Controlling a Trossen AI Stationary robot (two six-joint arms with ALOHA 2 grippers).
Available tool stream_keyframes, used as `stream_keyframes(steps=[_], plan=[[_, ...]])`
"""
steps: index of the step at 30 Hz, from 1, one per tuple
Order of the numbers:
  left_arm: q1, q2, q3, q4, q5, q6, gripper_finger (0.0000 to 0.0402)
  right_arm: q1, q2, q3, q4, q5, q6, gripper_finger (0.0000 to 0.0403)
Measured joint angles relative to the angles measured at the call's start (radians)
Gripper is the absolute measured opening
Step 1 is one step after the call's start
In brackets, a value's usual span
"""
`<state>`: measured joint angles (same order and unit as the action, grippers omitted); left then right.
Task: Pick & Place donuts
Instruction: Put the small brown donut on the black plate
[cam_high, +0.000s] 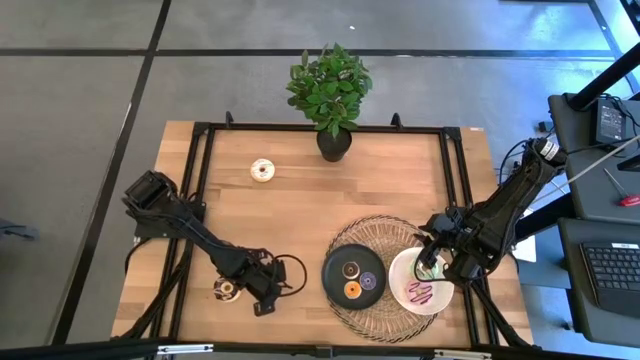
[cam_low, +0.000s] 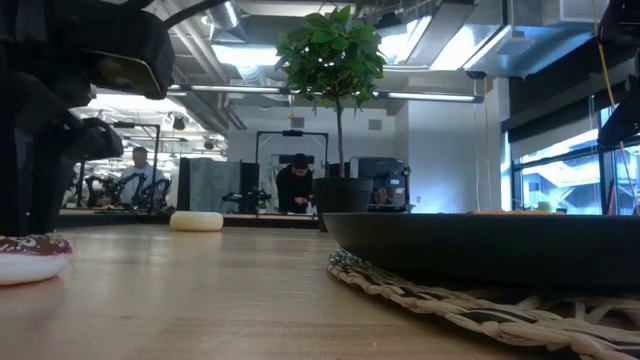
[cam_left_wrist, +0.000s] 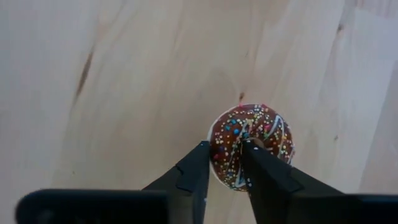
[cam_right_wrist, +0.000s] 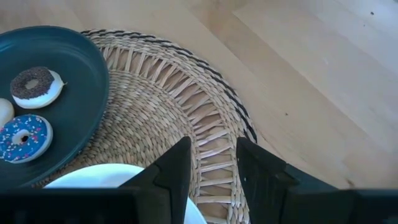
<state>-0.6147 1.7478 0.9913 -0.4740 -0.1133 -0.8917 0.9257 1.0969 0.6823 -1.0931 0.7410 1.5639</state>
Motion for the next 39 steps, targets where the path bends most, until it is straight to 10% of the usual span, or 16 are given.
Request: stream_keyframes(steps=[19, 39], plan=[[0.074, -0.013, 0.119, 0.058, -0.012, 0.184, 0.0004, 0.000, 0.000, 0.000, -0.027, 0.000, -0.003, 0.0129], [0.278, 0.343, 0.701, 0.013, -0.022, 0.786, 0.0003, 0.000, 0.001, 0.000, -0.057, 0.000, -0.006, 0.0130]])
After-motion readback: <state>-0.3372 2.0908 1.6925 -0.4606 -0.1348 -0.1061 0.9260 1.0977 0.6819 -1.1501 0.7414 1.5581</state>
